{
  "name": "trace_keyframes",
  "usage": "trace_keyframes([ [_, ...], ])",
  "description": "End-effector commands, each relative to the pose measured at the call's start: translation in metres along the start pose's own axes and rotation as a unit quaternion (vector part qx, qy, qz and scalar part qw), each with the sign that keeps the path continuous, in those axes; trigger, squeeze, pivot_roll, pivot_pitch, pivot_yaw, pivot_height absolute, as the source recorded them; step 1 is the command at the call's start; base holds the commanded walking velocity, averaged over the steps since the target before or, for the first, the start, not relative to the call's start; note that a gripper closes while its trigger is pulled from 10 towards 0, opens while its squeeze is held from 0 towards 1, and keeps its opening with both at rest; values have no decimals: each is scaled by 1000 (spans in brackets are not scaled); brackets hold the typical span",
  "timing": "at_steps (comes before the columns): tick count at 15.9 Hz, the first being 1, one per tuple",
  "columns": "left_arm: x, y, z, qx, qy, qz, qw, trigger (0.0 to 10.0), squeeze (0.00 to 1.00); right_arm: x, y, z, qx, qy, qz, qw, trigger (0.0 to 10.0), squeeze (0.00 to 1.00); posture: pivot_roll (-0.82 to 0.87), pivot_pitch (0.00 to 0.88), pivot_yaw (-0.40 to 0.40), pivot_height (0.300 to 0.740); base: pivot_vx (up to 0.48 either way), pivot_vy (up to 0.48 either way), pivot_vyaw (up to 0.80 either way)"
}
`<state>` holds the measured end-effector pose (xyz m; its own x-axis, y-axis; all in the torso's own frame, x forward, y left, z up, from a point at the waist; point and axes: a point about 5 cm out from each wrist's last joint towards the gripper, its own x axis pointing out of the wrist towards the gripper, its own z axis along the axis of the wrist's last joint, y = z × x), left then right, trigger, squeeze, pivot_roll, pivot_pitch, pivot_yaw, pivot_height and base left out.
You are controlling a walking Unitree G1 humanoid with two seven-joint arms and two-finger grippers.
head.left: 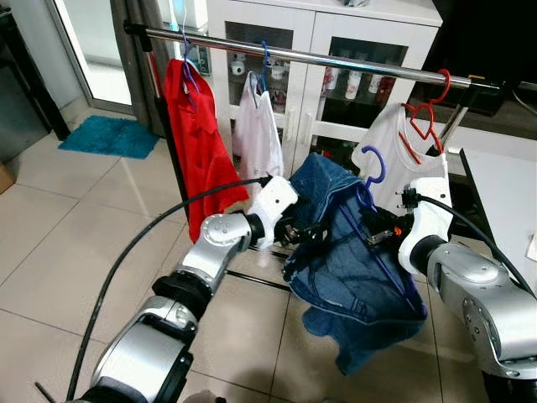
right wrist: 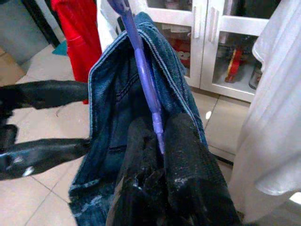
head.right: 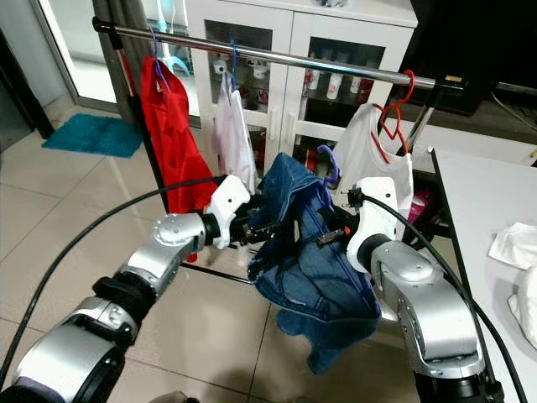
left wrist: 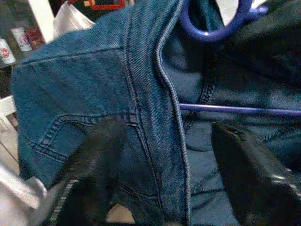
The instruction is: Hang hanger
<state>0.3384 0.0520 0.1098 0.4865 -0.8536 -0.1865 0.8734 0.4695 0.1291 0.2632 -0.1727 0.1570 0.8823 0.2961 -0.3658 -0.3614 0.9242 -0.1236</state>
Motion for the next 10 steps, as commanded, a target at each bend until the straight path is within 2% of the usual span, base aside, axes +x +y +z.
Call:
trace_keyframes([
  [1, 1, 5, 10, 17, -16, 8, 1000, 0, 0, -6, -2, 8, -7, -19, -4, 1000, 10000, 0, -148, 0, -10, 740, 0, 0, 0],
  [10, 1, 6, 5, 19, -19, 3, 1000, 0, 0, -8, 0, 8, -9, -16, 3, 1000, 10000, 0, -150, 0, -20, 740, 0, 0, 0],
])
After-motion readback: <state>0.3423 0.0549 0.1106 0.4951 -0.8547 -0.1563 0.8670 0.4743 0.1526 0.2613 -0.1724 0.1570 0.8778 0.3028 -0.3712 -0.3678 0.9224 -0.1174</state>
